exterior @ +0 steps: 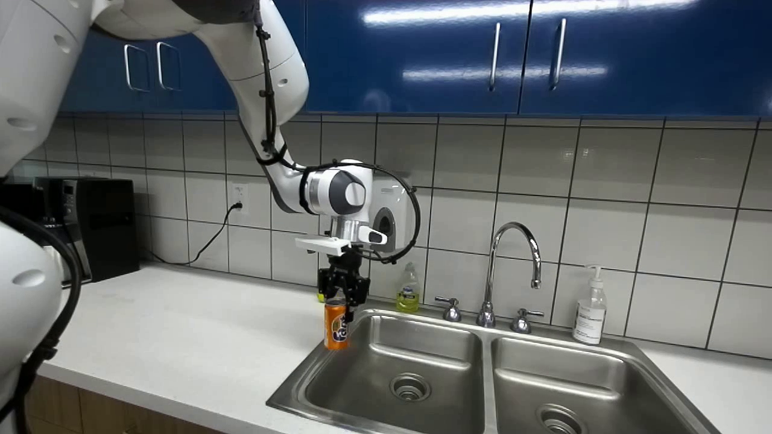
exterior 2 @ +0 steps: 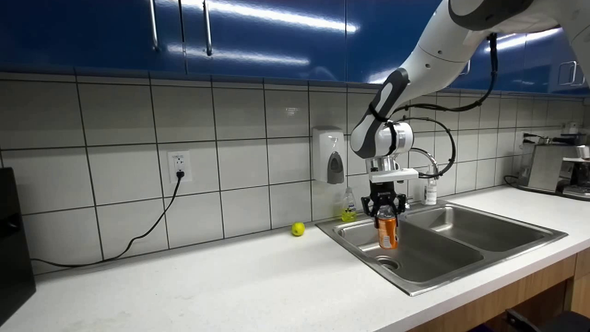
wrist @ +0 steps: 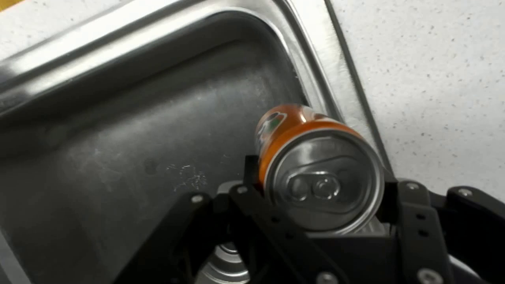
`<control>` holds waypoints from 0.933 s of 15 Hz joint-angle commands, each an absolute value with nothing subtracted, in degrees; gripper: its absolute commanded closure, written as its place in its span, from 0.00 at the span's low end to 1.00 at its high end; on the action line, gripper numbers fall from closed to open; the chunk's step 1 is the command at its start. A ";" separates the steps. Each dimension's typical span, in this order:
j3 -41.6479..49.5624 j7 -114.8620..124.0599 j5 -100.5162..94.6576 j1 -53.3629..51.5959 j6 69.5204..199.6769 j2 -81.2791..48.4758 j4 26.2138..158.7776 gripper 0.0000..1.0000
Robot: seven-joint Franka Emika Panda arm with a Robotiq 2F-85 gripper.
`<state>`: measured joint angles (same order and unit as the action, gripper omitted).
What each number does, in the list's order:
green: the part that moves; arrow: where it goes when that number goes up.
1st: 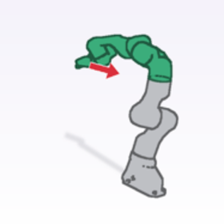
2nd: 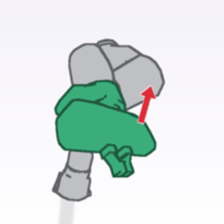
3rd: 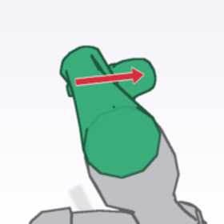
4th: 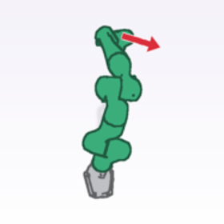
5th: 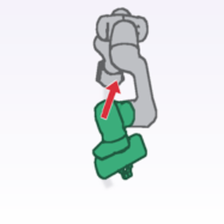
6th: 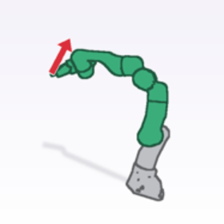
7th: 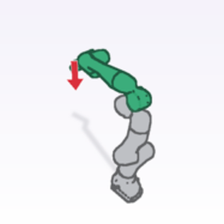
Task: Move the can of fanta to the left sink
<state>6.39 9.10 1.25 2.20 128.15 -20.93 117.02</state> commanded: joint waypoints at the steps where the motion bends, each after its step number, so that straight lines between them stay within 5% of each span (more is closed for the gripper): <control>1: 7.42 9.55 2.88 4.77 129.95 -18.99 119.42 0.62; 14: 8.79 9.88 6.11 8.40 143.00 -34.80 111.92 0.62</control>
<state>9.05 9.10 5.20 7.31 141.26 -30.41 116.09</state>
